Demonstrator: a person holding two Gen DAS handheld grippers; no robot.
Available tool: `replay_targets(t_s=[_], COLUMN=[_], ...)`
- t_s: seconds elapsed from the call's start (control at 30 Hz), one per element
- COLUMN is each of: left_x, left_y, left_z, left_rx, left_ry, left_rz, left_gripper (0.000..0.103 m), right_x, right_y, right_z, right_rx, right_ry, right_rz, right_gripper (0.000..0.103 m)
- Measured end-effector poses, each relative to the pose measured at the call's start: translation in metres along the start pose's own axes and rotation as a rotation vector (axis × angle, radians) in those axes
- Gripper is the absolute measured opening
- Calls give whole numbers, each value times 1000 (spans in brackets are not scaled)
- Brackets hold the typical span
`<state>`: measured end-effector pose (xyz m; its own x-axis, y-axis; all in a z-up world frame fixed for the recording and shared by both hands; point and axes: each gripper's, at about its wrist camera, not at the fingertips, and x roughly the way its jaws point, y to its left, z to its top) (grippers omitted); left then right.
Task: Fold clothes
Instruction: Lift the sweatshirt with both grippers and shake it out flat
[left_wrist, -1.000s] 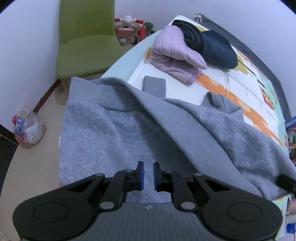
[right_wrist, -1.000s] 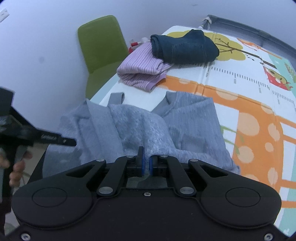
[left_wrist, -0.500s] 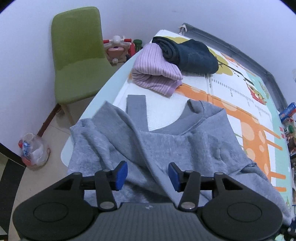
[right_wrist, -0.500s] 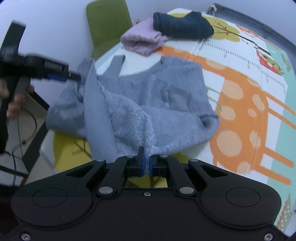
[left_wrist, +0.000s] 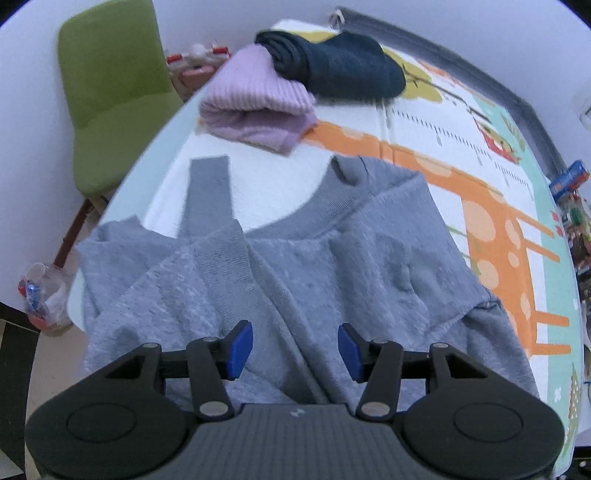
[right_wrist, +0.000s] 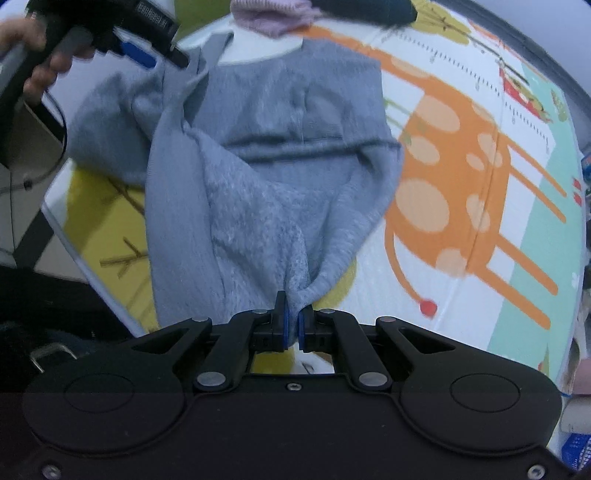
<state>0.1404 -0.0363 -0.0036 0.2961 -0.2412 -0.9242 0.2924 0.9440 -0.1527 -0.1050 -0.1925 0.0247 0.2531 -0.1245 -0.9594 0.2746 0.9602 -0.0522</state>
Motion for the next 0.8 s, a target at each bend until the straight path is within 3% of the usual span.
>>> replay_targets(t_s=[0.37, 0.67, 0.77, 0.8], left_x=[44, 81, 90, 92], left_y=[-39, -52, -54, -54], left_z=[5, -3, -7, -8], left_rx=[91, 129, 137, 136], left_ry=[91, 186, 202, 203], left_rz=[58, 128, 143, 148], left_gripper=[58, 63, 59, 53], right_x=[47, 66, 67, 67], right_y=[-22, -33, -34, -34], right_z=[-31, -38, -38, -37], right_rx=[39, 89, 101, 107], right_ry=[116, 144, 146, 147], right_rz=[-24, -13, -7, -5], right_gripper=[5, 5, 5, 5])
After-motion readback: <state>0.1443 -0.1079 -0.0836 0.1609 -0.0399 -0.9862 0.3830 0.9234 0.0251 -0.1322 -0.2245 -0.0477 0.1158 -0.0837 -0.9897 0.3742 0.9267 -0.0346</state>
